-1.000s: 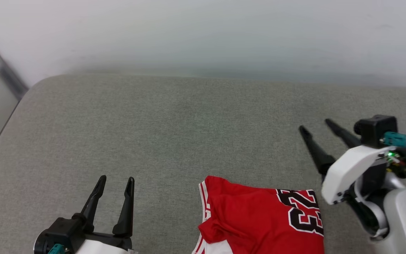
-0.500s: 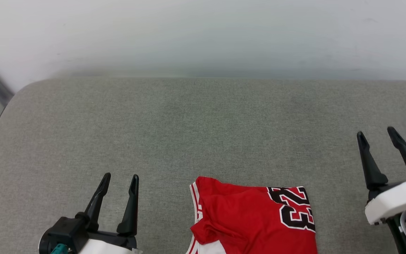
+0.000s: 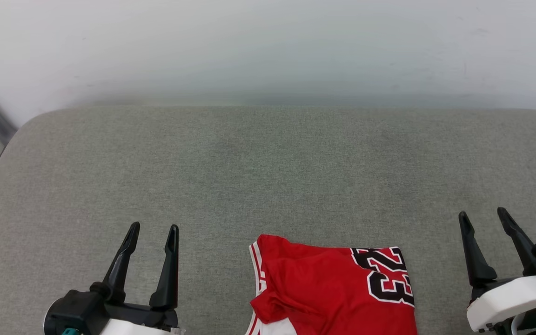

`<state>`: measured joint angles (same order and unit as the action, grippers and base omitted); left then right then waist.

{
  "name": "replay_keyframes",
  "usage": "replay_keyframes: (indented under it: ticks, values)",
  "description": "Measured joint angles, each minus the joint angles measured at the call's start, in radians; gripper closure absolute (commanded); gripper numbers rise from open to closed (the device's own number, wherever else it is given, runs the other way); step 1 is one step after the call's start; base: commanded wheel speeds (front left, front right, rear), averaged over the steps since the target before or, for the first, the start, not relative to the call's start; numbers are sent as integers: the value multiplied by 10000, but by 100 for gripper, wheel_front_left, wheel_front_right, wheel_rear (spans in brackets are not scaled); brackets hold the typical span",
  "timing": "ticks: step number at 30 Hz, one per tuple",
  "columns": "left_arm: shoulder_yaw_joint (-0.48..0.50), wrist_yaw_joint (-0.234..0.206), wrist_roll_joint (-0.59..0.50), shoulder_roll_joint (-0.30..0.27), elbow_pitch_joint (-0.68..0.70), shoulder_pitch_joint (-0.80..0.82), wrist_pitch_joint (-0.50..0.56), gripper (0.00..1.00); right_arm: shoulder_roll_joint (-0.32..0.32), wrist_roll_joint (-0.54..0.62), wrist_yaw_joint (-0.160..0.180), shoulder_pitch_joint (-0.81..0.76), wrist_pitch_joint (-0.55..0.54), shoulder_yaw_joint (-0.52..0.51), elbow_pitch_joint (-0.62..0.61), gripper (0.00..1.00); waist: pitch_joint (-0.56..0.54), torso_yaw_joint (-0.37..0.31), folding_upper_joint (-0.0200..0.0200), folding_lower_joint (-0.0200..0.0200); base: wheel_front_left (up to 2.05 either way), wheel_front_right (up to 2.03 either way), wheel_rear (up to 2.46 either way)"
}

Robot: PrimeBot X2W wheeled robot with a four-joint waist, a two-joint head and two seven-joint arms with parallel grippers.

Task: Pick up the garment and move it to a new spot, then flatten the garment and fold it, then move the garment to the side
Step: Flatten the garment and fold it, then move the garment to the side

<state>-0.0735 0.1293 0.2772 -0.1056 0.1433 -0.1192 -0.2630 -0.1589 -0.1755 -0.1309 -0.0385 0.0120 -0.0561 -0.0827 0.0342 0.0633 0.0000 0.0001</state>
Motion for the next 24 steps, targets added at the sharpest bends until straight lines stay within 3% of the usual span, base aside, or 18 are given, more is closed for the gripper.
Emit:
replay_keyframes:
  ticks: [6,12,17,24]
  values:
    - [-121,0,-29,-86,-67,-6,0,0,-138,48,0,-35,-1569,205,-405,0,105,-5,0,-1,0,0,0]
    - [-221,0,-31,-115,-169,64,0,0,-299,-913,0,-309,-5308,525,-1319,0,411,66,0,0,0,0,0]
    - [-314,2,-88,-100,-15,385,0,0,349,-1392,-6,-624,-8426,299,-2006,0,789,213,0,0,0,0,0]
    - [-531,0,-104,-59,-10,741,0,0,704,-644,0,-545,-9747,-190,-1918,0,1343,700,0,-1,0,0,0]
